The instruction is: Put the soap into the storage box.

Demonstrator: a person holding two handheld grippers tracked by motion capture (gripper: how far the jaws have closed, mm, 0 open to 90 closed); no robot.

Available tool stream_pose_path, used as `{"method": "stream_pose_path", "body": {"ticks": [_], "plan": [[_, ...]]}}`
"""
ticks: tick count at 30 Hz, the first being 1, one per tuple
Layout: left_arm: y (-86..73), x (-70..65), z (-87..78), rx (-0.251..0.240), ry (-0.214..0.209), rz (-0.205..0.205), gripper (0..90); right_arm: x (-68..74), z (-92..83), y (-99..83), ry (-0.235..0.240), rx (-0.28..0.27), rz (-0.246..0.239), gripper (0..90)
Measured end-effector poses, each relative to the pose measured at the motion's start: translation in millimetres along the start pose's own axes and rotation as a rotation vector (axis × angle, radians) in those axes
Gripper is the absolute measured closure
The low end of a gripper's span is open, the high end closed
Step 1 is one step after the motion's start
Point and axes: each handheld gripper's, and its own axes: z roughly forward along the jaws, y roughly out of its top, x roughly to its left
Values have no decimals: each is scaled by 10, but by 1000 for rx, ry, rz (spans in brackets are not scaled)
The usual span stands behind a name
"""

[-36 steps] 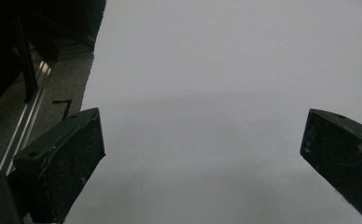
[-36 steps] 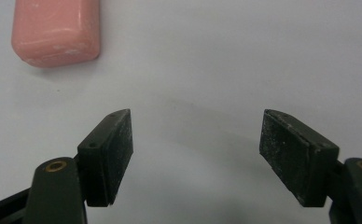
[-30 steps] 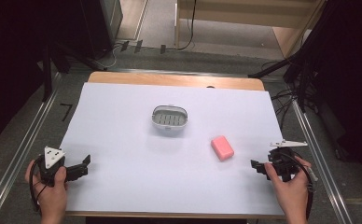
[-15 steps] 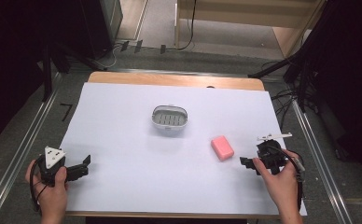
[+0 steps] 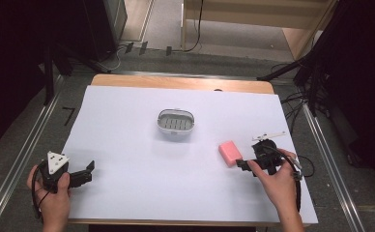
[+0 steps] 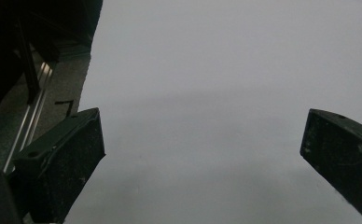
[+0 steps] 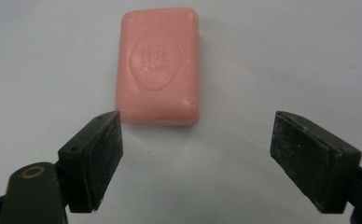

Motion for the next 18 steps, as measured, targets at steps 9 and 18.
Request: {"method": "stream_pose_path", "body": {"ticks": [9, 18], "plan": [[1, -3, 2, 2, -1, 1, 1, 156, 130, 151, 11, 15, -19, 153], [2, -1, 4, 4, 0, -1, 1, 241, 256, 273, -3, 33, -23, 145]]}}
